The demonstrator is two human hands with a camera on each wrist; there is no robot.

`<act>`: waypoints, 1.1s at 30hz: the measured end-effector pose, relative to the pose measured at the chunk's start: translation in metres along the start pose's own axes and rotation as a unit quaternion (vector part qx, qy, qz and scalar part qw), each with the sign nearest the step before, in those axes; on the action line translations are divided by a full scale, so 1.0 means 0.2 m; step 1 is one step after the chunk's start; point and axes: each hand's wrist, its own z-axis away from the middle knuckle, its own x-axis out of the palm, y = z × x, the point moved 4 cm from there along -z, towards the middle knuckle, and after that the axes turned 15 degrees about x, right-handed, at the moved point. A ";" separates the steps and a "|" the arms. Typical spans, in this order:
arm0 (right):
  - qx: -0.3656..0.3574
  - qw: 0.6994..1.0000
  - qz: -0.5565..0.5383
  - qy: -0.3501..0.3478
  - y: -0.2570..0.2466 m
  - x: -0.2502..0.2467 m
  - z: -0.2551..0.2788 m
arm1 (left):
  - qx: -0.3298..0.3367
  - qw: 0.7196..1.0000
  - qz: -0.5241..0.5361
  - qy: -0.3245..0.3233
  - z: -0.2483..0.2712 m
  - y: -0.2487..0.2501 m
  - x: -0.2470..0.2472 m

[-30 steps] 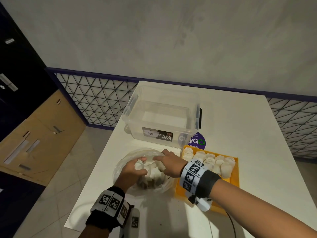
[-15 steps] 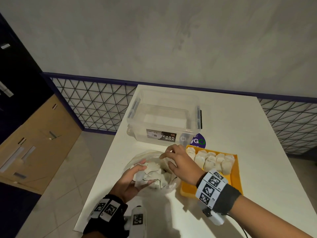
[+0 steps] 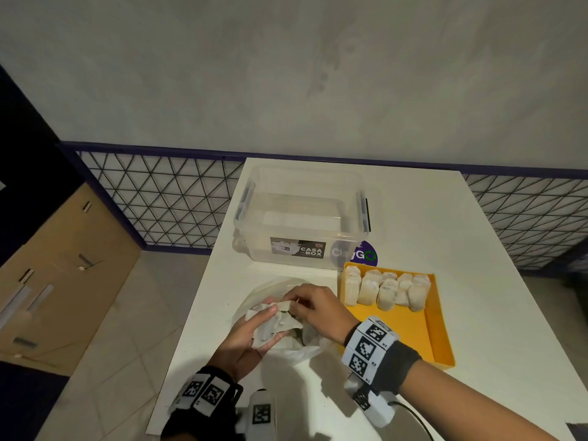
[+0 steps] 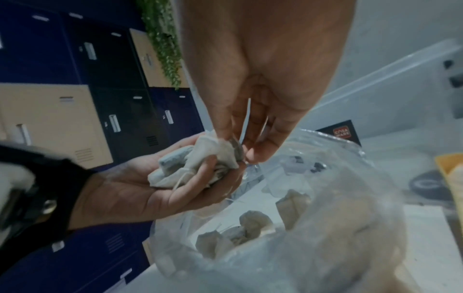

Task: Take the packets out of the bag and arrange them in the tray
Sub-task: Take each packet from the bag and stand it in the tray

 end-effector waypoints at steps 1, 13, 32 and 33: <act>0.009 1.000 -0.022 0.002 0.02 -0.01 -0.01 | 0.008 1.000 -0.005 0.000 0.00 0.00 0.00; 0.053 0.982 -0.180 0.014 0.15 -0.18 0.01 | 0.040 0.998 -0.033 0.035 0.03 -0.06 0.10; 0.076 0.990 -0.120 -0.004 0.24 -0.31 0.00 | 0.069 0.995 -0.051 0.050 -0.04 -0.11 0.14; 0.085 0.988 -0.132 -0.004 0.28 -0.35 0.00 | 0.066 0.995 -0.058 0.041 -0.04 -0.11 0.14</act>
